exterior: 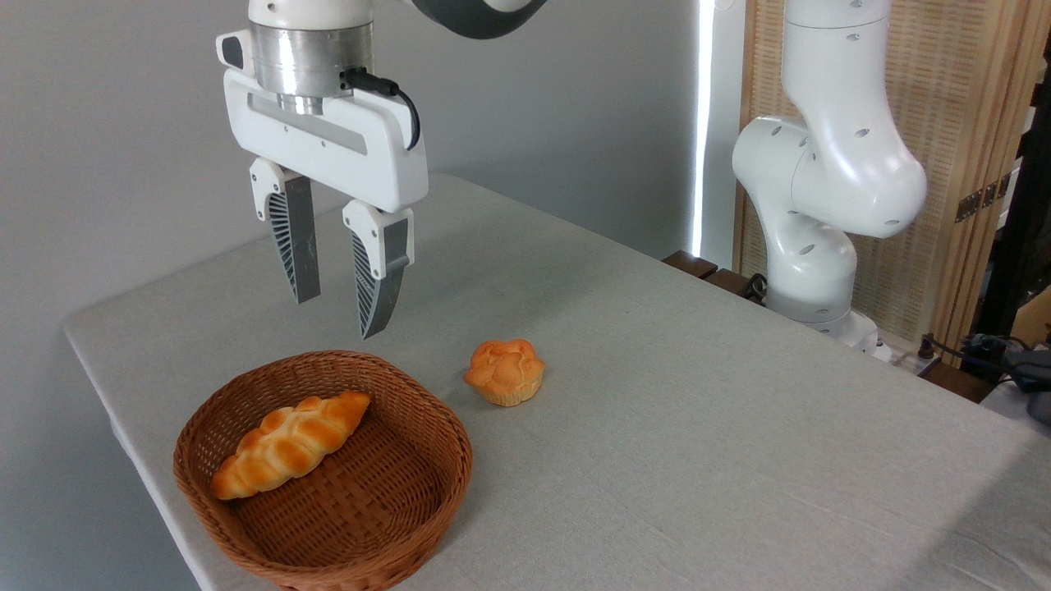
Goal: Put bread into the basket
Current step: 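Lower the open gripper down onto the round orange bun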
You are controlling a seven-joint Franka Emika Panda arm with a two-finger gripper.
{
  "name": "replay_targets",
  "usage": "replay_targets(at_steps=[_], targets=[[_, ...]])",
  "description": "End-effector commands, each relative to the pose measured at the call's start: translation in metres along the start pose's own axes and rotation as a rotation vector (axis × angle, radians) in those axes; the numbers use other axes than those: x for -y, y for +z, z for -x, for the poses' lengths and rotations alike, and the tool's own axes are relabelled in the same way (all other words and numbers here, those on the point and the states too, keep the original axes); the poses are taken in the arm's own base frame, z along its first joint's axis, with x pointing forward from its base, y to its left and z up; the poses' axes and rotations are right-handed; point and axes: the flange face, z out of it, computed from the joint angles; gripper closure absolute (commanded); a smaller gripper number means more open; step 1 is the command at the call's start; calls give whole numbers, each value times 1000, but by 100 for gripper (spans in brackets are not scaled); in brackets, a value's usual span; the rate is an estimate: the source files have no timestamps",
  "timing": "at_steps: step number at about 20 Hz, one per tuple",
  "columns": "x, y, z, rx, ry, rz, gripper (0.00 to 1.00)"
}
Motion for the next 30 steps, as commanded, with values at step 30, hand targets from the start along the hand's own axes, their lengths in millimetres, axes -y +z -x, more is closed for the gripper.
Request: replay_targets(at_steps=[30], targets=[[-102, 156, 82, 389, 253, 175, 0]])
